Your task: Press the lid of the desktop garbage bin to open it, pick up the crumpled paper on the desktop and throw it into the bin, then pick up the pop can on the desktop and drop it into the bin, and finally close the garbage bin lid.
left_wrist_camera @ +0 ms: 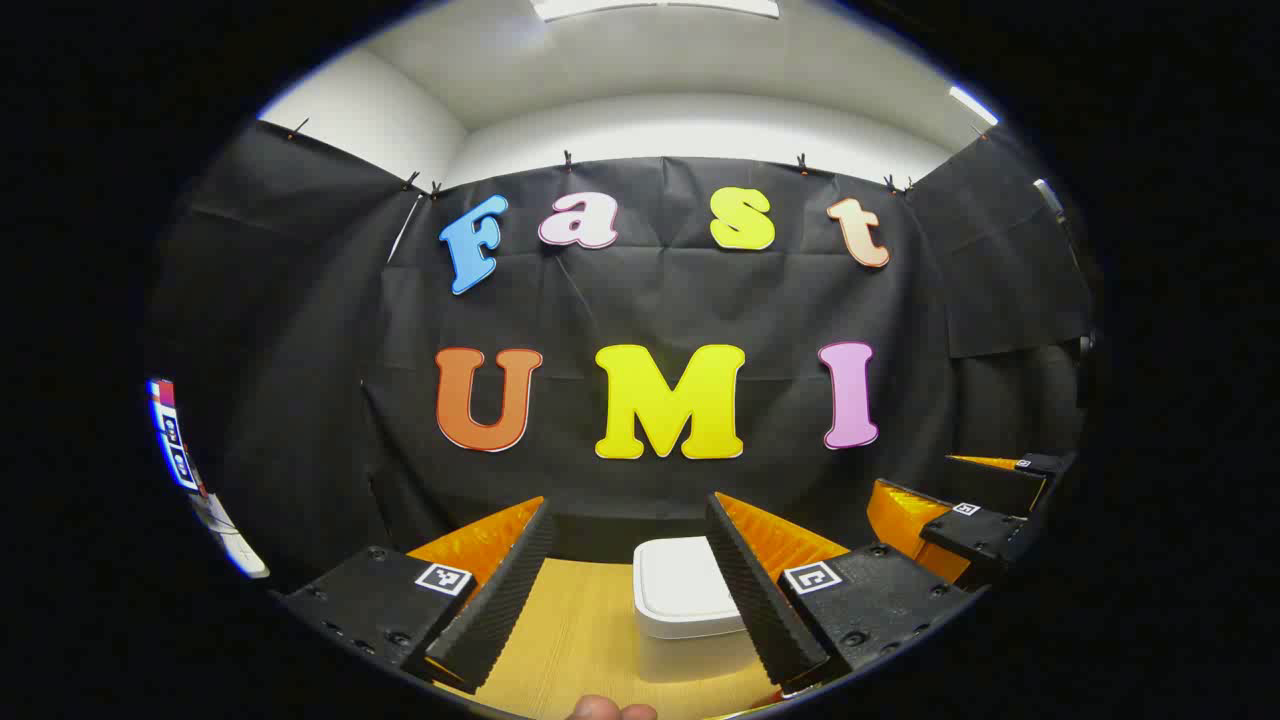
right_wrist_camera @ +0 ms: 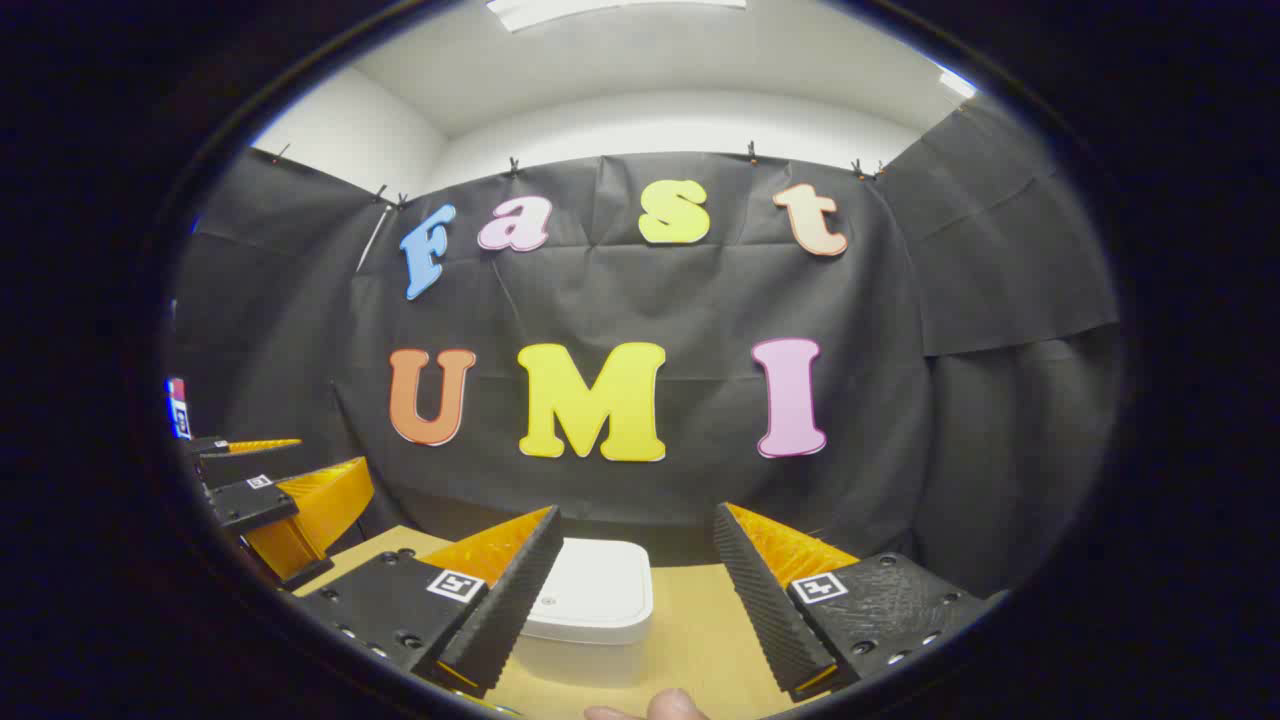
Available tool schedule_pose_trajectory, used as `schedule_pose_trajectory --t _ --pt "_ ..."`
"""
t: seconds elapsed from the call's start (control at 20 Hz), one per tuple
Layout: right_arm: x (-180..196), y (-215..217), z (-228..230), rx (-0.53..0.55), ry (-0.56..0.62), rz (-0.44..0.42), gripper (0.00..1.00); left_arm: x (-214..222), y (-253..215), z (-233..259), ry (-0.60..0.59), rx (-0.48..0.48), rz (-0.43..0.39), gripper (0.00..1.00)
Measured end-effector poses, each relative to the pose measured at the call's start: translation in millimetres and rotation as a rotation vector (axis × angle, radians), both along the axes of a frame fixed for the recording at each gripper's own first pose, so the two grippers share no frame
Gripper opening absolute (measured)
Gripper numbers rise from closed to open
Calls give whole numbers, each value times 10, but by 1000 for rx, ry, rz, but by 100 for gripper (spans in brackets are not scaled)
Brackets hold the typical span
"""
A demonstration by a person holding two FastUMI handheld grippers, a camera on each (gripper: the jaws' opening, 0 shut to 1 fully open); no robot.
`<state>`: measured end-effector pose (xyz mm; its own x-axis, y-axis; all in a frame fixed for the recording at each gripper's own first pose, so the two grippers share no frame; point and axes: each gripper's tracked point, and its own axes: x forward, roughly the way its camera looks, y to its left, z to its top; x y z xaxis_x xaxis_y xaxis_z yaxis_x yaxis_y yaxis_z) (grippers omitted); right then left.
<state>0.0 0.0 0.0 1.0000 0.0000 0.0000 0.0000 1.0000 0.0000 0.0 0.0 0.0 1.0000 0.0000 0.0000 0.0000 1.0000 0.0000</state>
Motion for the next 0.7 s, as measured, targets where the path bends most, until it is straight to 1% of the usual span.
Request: schedule_pose_trajectory --t 0.15,0.2,0.35,0.45,0.7 --pt "40 19 -34 6 2 10 97 28 44 -24 3 2 12 97" --pt "54 31 -54 14 10 14 95 52 56 -47 9 1 16 97" --pt "82 -21 -53 35 14 4 95 71 87 -90 19 -10 23 97" --pt "110 -41 -48 32 11 -4 97 79 107 -87 23 -13 29 97" --pt "135 -1 -81 17 22 4 95 99 110 -142 40 -13 34 97"
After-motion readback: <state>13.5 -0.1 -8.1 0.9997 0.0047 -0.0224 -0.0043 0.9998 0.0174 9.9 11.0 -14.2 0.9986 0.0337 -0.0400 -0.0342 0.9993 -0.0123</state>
